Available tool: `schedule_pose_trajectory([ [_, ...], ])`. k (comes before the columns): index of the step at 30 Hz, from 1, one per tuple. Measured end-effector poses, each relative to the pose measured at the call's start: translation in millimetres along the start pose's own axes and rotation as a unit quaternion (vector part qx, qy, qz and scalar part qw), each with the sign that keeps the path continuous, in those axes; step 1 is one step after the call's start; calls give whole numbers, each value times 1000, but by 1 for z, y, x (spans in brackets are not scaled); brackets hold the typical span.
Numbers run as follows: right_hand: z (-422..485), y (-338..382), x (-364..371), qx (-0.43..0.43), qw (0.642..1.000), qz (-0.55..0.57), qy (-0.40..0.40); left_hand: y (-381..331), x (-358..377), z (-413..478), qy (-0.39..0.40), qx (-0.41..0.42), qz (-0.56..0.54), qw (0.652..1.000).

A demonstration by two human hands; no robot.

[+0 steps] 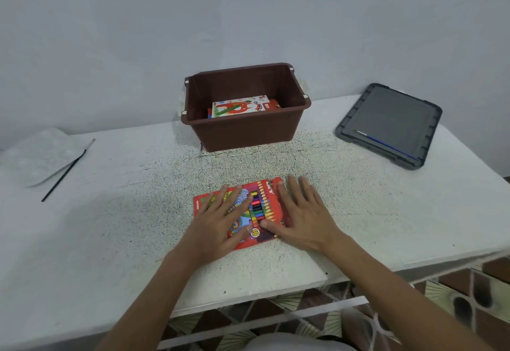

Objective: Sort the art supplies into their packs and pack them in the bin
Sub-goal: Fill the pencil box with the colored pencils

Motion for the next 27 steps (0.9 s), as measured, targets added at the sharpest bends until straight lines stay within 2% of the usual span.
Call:
schedule_pose_trajectory([
  [15, 24, 5, 3, 0, 999, 32, -20, 0, -1, 1, 5, -6, -12, 1000],
  [19, 20, 7, -1, -12, 988, 153, -22, 1, -1, 1, 3, -9, -15, 1000],
  [21, 16, 9, -1, 5, 951, 306, -33, 1, -1, 1, 1, -10, -21, 1000],
  [24, 9, 17, -4, 47, 841, 538, -22, 1, -2, 2, -5, -4, -26, 1000],
  [27, 8, 24, -7, 60, 820, 569, -30, 1, -2, 2, -9, -2, -31, 999],
])
Point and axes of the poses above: each hand's wrist, its own z-axis towards the middle knuckle, its own x-axis out of the palm, y = z × x, the point moved 1 cm from there along z, towards the middle knuckle, and after that the axes turned 15 degrees about -z, right-handed, at the moved point
